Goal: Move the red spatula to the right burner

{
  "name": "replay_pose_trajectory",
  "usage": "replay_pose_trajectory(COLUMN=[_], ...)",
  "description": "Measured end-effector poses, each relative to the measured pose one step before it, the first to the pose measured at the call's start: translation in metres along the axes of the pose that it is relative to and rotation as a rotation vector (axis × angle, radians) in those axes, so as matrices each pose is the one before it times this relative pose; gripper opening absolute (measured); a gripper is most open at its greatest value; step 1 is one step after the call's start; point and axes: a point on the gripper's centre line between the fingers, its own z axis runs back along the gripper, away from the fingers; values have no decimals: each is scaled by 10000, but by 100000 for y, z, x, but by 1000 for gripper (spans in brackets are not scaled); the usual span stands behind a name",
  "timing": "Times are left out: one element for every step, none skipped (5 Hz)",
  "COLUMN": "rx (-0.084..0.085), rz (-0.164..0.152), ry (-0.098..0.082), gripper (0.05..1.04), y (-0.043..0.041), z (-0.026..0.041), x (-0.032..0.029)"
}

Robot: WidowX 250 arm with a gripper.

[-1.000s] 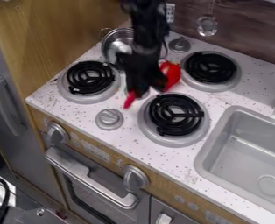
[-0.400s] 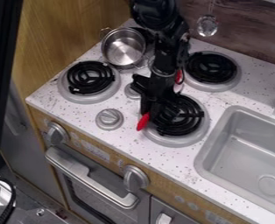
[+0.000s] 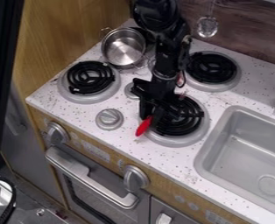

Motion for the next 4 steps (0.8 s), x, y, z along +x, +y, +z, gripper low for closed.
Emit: replay_pose_trajectory(rx=[245, -265, -336, 9], rz=[378, 237, -320, -107], ry=[-410, -187, 350, 29], gripper=[747, 983, 997, 997], y=[830, 616, 915, 1236], z=[2932, 2631, 1367, 0], x=[51, -572, -942, -207])
